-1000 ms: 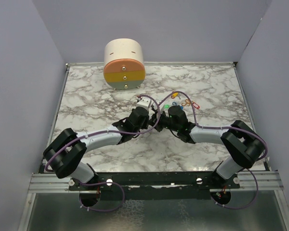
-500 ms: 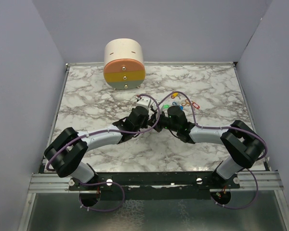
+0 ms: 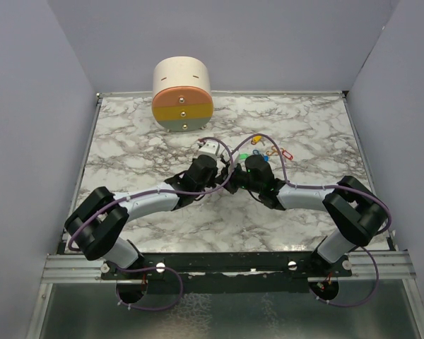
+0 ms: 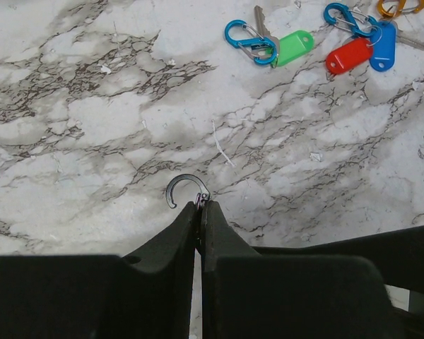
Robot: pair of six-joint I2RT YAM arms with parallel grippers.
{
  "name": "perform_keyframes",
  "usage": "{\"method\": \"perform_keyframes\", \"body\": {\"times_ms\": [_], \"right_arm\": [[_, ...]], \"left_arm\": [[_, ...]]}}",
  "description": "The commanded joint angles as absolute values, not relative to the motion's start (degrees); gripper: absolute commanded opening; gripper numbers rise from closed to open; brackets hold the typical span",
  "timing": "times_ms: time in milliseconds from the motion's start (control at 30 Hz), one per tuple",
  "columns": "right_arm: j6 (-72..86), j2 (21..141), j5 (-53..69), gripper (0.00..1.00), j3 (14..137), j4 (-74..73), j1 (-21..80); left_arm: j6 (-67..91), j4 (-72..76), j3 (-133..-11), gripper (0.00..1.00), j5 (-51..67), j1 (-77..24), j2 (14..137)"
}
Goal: Put the keys on the keyring
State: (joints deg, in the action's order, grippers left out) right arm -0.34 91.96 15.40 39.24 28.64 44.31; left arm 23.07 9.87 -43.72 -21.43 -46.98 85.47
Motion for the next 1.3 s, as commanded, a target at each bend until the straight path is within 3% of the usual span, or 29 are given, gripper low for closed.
{"method": "perform_keyframes", "body": {"times_ms": [0,67,167,500,600,733,1000,1267], "right_arm": [[-1.0,92.4,15.3,0.01,40.9,28.4,44.9],[-1.0,92.3,15.3,0.01,40.8,28.3,44.9],[-1.0,92.1,15.2,0.01,40.7,28.3,44.9],[-0.3,91.1,12.0,0.01,41.2,26.8,44.9],[0.7,90.8,9.3,0.01,41.9,25.6,44.9],[3.3,89.5,2.7,0.01,42.9,23.2,44.9],[8.2,87.5,-11.6,0.01,44.5,17.1,44.2],[11.6,89.6,-12.1,0.01,45.7,15.5,40.0]], "left_arm": [[24.7,10.4,-46.4,0.16,-23.0,-46.0,85.0],[25.2,10.4,-46.5,0.34,-23.7,-45.7,84.6],[25.8,10.3,-46.8,0.52,-24.7,-44.9,84.0],[27.0,9.3,-44.6,0.62,-28.7,-43.0,79.1],[27.1,8.9,-41.8,0.73,-29.7,-43.0,75.1],[28.4,7.2,-38.0,0.99,-30.1,-43.0,70.2],[31.4,6.4,-32.3,0.99,-27.5,-43.1,64.9],[32.3,6.2,-31.0,0.99,-26.8,-43.1,63.9]]}}
